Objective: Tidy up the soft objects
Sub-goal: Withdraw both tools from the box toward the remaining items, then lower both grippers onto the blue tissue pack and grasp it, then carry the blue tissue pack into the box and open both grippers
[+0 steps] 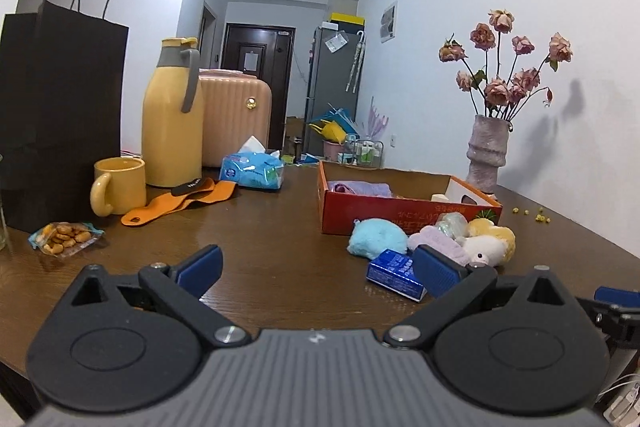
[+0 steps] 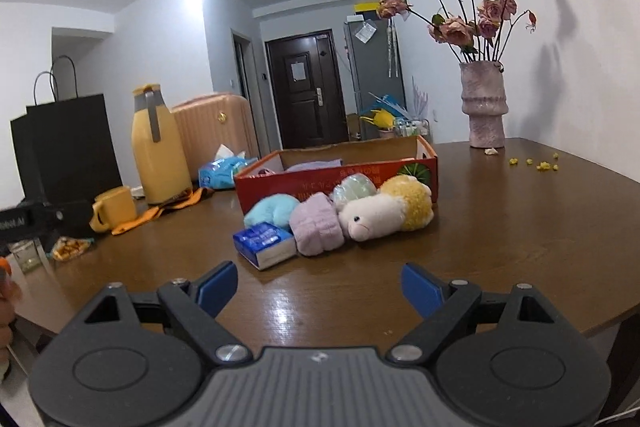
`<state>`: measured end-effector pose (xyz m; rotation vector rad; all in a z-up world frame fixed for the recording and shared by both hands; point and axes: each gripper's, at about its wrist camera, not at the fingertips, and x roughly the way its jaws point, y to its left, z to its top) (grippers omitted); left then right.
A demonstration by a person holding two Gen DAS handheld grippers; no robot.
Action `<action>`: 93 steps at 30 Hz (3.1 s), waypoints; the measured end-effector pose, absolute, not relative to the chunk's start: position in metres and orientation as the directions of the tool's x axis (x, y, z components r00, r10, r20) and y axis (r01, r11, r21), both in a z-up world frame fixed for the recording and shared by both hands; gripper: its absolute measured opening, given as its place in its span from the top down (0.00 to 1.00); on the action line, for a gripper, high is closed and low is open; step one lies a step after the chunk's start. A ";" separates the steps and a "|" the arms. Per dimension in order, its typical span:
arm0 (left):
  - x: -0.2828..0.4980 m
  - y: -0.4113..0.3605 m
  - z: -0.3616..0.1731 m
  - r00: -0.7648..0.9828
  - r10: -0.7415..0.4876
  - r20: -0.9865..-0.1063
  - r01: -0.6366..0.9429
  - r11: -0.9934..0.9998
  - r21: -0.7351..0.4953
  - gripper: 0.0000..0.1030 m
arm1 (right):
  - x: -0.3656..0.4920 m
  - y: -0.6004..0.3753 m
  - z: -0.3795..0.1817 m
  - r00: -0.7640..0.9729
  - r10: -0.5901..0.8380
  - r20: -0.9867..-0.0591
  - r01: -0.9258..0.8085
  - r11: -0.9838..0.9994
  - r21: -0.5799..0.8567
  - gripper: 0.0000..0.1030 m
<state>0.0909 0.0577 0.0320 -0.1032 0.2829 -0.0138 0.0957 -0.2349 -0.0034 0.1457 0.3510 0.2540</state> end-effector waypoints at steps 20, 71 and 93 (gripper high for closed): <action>0.228 0.025 -0.005 0.825 -0.260 -0.502 0.207 0.965 -0.159 0.39 | 0.190 -0.197 -0.022 0.798 0.361 -0.483 -0.269 0.930 0.251 0.51; 0.325 0.027 0.071 0.749 -0.547 -0.374 0.405 0.824 -0.396 0.75 | 0.302 -0.217 0.053 0.816 0.490 -0.306 -0.353 0.842 0.408 0.78; 0.503 0.047 0.057 0.735 -0.272 -0.621 0.251 0.960 -0.124 0.59 | 0.564 -0.135 0.027 0.603 0.496 -0.625 -0.253 0.862 0.439 0.72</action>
